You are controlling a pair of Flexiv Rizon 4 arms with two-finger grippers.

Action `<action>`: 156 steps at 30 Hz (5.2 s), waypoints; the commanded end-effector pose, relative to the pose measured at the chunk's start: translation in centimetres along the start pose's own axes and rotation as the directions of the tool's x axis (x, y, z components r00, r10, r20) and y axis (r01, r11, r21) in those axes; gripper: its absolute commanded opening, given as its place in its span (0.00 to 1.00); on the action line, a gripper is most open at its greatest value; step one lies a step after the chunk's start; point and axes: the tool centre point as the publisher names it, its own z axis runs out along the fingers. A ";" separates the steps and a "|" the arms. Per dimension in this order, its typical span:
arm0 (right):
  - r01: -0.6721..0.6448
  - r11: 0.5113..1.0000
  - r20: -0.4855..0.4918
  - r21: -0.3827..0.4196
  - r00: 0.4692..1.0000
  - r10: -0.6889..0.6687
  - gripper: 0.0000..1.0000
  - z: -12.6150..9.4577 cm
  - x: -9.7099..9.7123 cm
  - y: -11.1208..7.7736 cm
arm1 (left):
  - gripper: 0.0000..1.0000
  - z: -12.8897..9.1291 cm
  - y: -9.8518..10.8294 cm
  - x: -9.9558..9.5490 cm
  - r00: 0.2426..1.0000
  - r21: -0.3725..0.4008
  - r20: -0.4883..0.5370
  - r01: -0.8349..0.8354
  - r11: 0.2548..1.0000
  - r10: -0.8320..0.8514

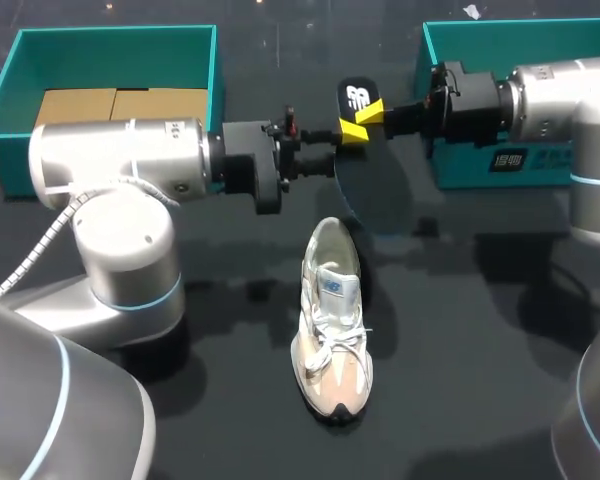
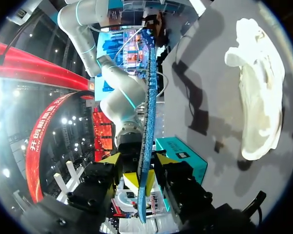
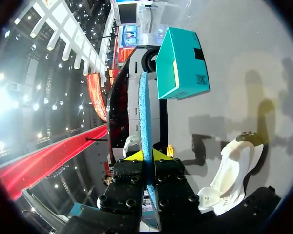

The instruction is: Take the shoe out of the shoebox, open the shoe tongue, remove and reinsert the insole, then place the shoe into the shoebox

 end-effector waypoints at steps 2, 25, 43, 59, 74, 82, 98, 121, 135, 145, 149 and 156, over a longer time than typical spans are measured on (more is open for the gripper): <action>-0.003 1.000 0.001 -0.001 1.000 0.003 0.00 0.1 -0.1 -0.1 | 0.38 0.2 -0.2 0.1 1.000 -0.015 -0.003 -0.010 1.000 0.010; -0.026 1.000 -0.007 -0.007 1.000 0.025 0.00 0.2 -0.2 -0.3 | 0.16 0.4 0.3 1.0 1.000 -0.035 -0.021 -0.016 0.999 0.015; -0.026 1.000 -0.007 -0.007 1.000 0.025 0.00 0.2 -0.2 -0.3 | 0.00 0.8 -0.3 0.8 0.999 -0.011 -0.019 -0.032 0.999 0.032; 0.022 0.999 -0.051 -0.029 0.998 -0.023 1.00 -2.3 -0.1 -2.5 | 0.00 -3.6 -1.2 0.6 0.999 -0.012 -0.041 -0.015 1.000 0.014; 0.039 0.999 -0.048 -0.006 0.998 -0.040 1.00 -4.3 -0.6 -4.6 | 0.00 -9.4 -4.9 -0.6 0.971 -0.007 -0.112 0.211 0.978 -0.210; 0.039 0.999 -0.048 -0.006 0.998 -0.040 1.00 -4.3 -0.6 -4.6 | 0.00 -10.1 -6.6 -1.8 0.822 -0.019 -0.214 0.537 0.843 -0.528; 0.039 0.999 -0.048 -0.006 0.998 -0.040 1.00 -4.3 -0.6 -4.6 | 0.00 -10.0 -6.4 -2.0 0.703 -0.064 -0.243 0.675 0.735 -0.668; 0.039 0.999 -0.048 -0.006 0.998 -0.040 1.00 -4.3 -0.6 -4.6 | 0.00 -13.4 -4.9 -4.3 -0.258 -0.129 -0.197 0.963 -0.236 -0.946; 0.039 0.999 -0.048 -0.006 0.998 -0.040 1.00 -4.3 -0.6 -4.6 | 0.00 -13.0 -3.8 -4.1 -0.520 -0.132 -0.149 0.853 -0.505 -0.841; 0.039 0.999 -0.048 -0.006 0.998 -0.040 1.00 -4.3 -0.6 -4.6 | 0.00 -10.4 -2.1 -1.6 -0.822 -0.152 0.008 0.562 -0.813 -0.569; 0.039 0.999 -0.048 -0.006 0.998 -0.040 1.00 -4.3 -0.6 -4.6 | 0.00 -9.9 -2.0 -0.8 -0.877 -0.160 0.041 0.468 -0.869 -0.479; 0.039 0.999 -0.048 -0.006 0.998 -0.040 1.00 -4.3 -0.6 -4.6 | 0.00 -8.8 -1.8 0.3 -0.912 -0.158 0.085 0.385 -0.909 -0.401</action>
